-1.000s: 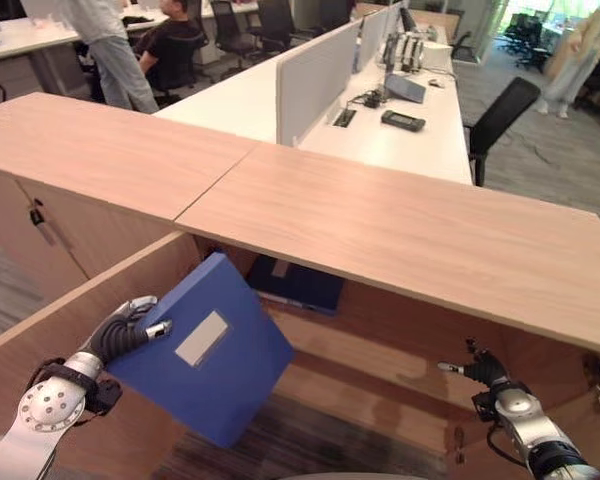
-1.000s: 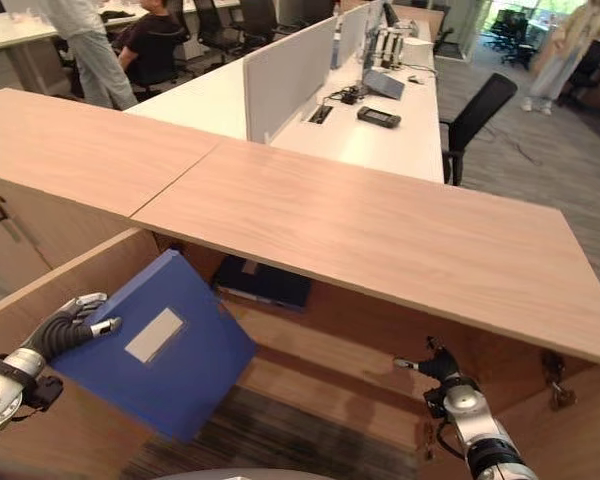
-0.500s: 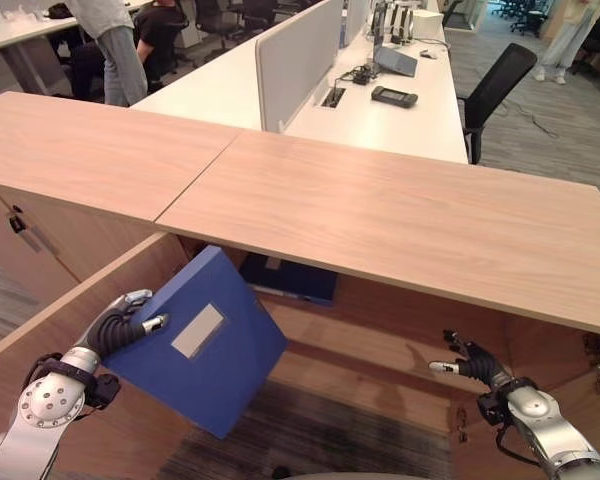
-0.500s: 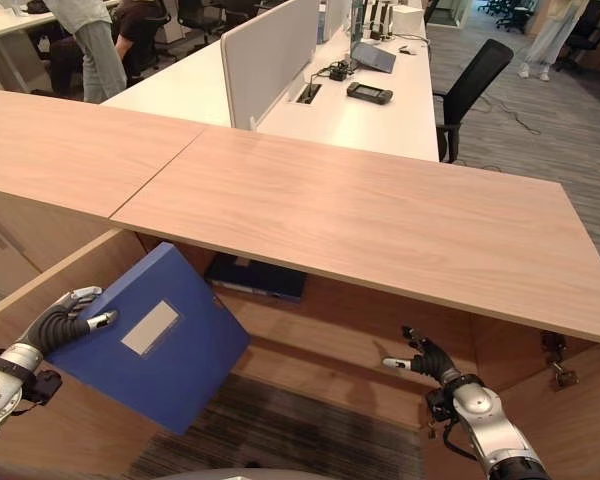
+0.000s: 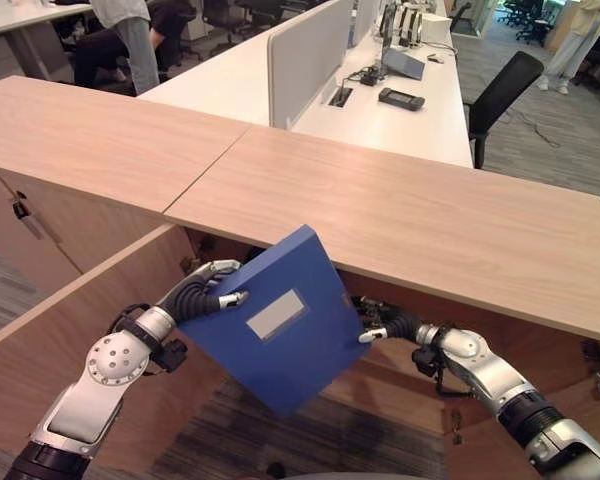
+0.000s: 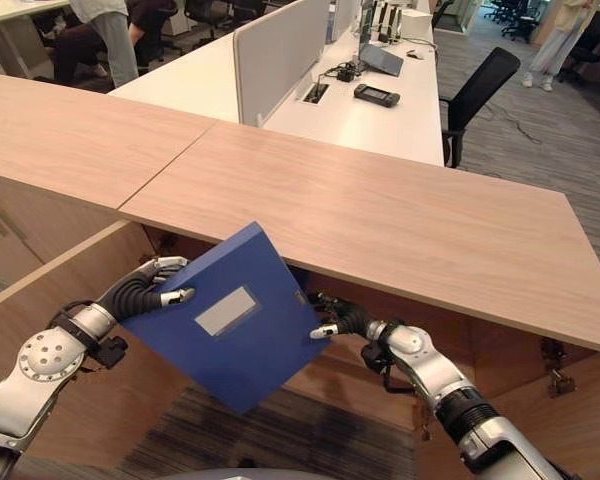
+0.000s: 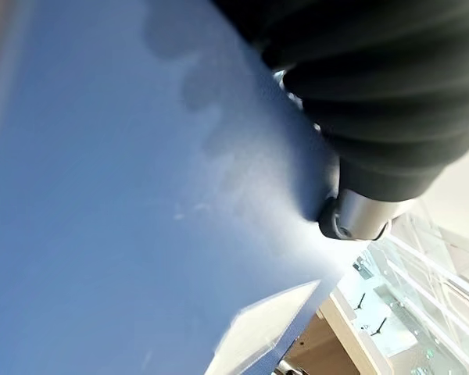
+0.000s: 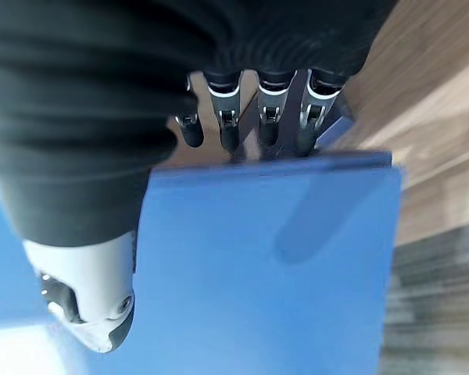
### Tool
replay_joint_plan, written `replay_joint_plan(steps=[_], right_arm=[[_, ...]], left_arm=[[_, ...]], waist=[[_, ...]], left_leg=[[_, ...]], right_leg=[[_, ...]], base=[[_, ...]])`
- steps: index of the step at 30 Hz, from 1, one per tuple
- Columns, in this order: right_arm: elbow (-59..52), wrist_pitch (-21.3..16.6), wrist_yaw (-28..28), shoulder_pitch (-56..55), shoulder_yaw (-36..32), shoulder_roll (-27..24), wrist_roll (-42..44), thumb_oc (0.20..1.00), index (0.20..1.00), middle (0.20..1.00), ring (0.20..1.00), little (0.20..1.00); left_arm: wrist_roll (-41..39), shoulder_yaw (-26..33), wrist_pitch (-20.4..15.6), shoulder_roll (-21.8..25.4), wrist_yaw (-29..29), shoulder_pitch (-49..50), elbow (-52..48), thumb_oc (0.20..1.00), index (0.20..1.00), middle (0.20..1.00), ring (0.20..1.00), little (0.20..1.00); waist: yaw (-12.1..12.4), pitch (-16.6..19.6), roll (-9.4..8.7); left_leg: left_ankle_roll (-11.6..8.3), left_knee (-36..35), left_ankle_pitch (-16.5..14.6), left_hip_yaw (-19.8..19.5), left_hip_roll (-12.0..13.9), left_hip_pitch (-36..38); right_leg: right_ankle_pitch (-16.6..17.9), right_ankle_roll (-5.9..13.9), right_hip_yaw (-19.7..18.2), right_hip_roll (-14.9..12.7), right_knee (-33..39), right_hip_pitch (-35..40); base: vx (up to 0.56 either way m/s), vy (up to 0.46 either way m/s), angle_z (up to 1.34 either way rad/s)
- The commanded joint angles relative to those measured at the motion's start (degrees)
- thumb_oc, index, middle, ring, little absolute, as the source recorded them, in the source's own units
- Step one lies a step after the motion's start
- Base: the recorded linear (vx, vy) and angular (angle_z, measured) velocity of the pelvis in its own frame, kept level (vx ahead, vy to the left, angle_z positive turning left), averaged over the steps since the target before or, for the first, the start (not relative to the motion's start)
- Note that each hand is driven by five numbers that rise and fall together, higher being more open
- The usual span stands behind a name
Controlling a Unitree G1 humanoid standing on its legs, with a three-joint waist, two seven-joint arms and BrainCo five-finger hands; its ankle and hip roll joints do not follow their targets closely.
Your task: Put the empty folder in the office cabinet
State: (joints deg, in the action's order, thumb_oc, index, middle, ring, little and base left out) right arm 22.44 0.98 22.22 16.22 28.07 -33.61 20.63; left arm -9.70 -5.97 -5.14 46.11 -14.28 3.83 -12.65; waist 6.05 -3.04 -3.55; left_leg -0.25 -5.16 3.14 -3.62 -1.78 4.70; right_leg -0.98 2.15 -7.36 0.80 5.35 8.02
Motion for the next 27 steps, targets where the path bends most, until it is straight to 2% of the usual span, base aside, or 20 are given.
replay_joint_plan(steps=[1, 11, 19, 20, 21, 22, 24, 25, 26, 27], right_arm=[[-4.9, -4.6, -2.5, 0.7, -3.1, 0.2, 0.7, 1.0, 1.0, 1.0, 1.0, 1.0], [-4.8, -6.0, -4.7, 4.3, -1.0, 3.2, 1.0, 1.0, 1.0, 1.0, 1.0, 1.0], [-2.9, -5.2, -1.0, 8.9, 8.4, 9.0, 1.9, 1.0, 1.0, 1.0, 1.0, 1.0], [-3.8, -4.6, 1.3, 9.7, 10.9, 10.4, 3.9, 1.0, 1.0, 1.0, 1.0, 1.0], [-3.8, -4.6, 1.3, 9.7, 10.8, 10.3, 3.9, 1.0, 1.0, 1.0, 1.0, 1.0], [-3.9, -3.9, 3.0, 9.3, 12.3, 12.1, 7.6, 1.0, 1.0, 1.0, 1.0, 1.0], [-1.7, -3.6, 2.7, 7.3, 12.7, 14.7, 12.7, 1.0, 1.0, 1.0, 1.0, 1.0], [-1.6, -3.7, 2.8, 7.3, 12.7, 14.8, 12.8, 0.699, 0.699, 0.699, 0.699, 0.699], [0.5, -3.4, 1.9, 5.5, 12.5, 17.2, 16.4, 0.2, 0.2, 0.2, 0.2, 0.2], [0.6, -3.5, 1.9, 5.5, 12.5, 17.2, 16.4, 0.2, 0.2, 0.2, 0.2, 0.2]], left_arm=[[-8.0, 0.0, -5.4, -1.1, 0.5, -7.0, -1.4, 0.2, 0.2, 0.2, 0.2, 0.2], [-8.7, -3.1, -6.0, -2.7, 1.0, -10.3, -1.2, 0.2, 0.2, 0.2, 0.2, 0.2], [-9.9, -9.4, -6.9, -7.4, 1.9, -17.7, -0.9, 0.2, 0.2, 0.2, 0.2, 0.2], [-10.5, -11.6, -7.1, -9.2, 1.5, -20.3, -0.3, 0.2, 0.2, 0.2, 0.2, 0.2], [-10.5, -11.7, -7.2, -9.2, 1.5, -20.4, -0.2, 0.2, 0.2, 0.2, 0.2, 0.2], [-11.2, -13.1, -7.4, -10.9, 1.3, -22.2, 0.2, 0.2, 0.2, 0.2, 0.2, 0.2], [-12.7, -14.0, -7.7, -13.7, 1.6, -23.5, 1.0, 0.2, 0.2, 0.2, 0.2, 0.2], [-12.7, -14.0, -7.8, -13.7, 1.5, -23.5, 1.0, 0.2, 0.2, 0.2, 0.2, 0.2], [-14.5, -14.2, -7.7, -15.7, 1.9, -24.0, 1.3, 0.2, 0.2, 0.2, 0.2, 0.2], [-14.5, -14.2, -7.7, -15.7, 1.9, -24.0, 1.3, 0.2, 0.2, 0.2, 0.2, 0.2]], waist=[[-0.3, 3.3, -0.8], [-0.2, 3.5, -0.94], [0.3, 3.2, -1.13], [0.3, 3.1, -1.18], [0.3, 3.1, -1.18], [0.2, 3.0, -1.23], [0.1, 2.9, -1.15], [0.1, 2.9, -1.15], [-0.1, 2.7, -1.11], [-0.1, 2.8, -1.13]], left_leg=[[-0.12, 0.2, -4.6, -2.6, -1.5, 0.7], [-0.12, 0.2, -4.7, -2.7, -1.5, 0.8], [-0.13, 0.2, -4.6, -2.7, -1.5, 0.7], [-0.14, 0.2, -4.5, -2.6, -1.4, 0.6], [-0.14, 0.2, -4.5, -2.6, -1.4, 0.6], [-0.14, 0.2, -4.5, -2.5, -1.4, 0.7], [-0.05, 0.2, -5.1, -2.4, -1.4, 1.1], [-0.05, 0.2, -5.1, -2.4, -1.4, 1.1], [-0.03, 0.2, -5.2, -2.3, -1.4, 1.2], [-0.03, 0.2, -5.2, -2.3, -1.4, 1.2]], right_leg=[[3.9, 4.56, 4.8, -0.9, -0.4, -2.1], [3.9, 4.4, 5.0, -0.9, -0.4, -2.0], [3.9, 4.33, 5.0, -0.9, -0.4, -2.2], [4.0, 4.37, 4.9, -1.0, -0.4, -2.2], [4.0, 4.37, 4.9, -1.0, -0.4, -2.2], [4.0, 4.36, 4.9, -1.0, -0.4, -2.3], [3.5, 4.35, 4.9, -1.0, -0.4, -1.8], [3.5, 4.35, 4.9, -1.0, -0.4, -1.8], [3.5, 4.32, 4.9, -0.9, -0.4, -1.8], [3.4, 4.32, 4.8, -0.9, -0.4, -1.8]], base=[[0.0, 0.0, 0.0], [0.0, 0.0, 0.0], [0.0, 0.0, 0.0], [0.0, 0.0, 0.0], [0.0, 0.0, 0.0], [0.0, 0.0, 0.0], [0.0, 0.0, 0.0], [0.0, 0.0, 0.0], [0.0, 0.0, 0.0], [0.0, 0.0, 0.0]])
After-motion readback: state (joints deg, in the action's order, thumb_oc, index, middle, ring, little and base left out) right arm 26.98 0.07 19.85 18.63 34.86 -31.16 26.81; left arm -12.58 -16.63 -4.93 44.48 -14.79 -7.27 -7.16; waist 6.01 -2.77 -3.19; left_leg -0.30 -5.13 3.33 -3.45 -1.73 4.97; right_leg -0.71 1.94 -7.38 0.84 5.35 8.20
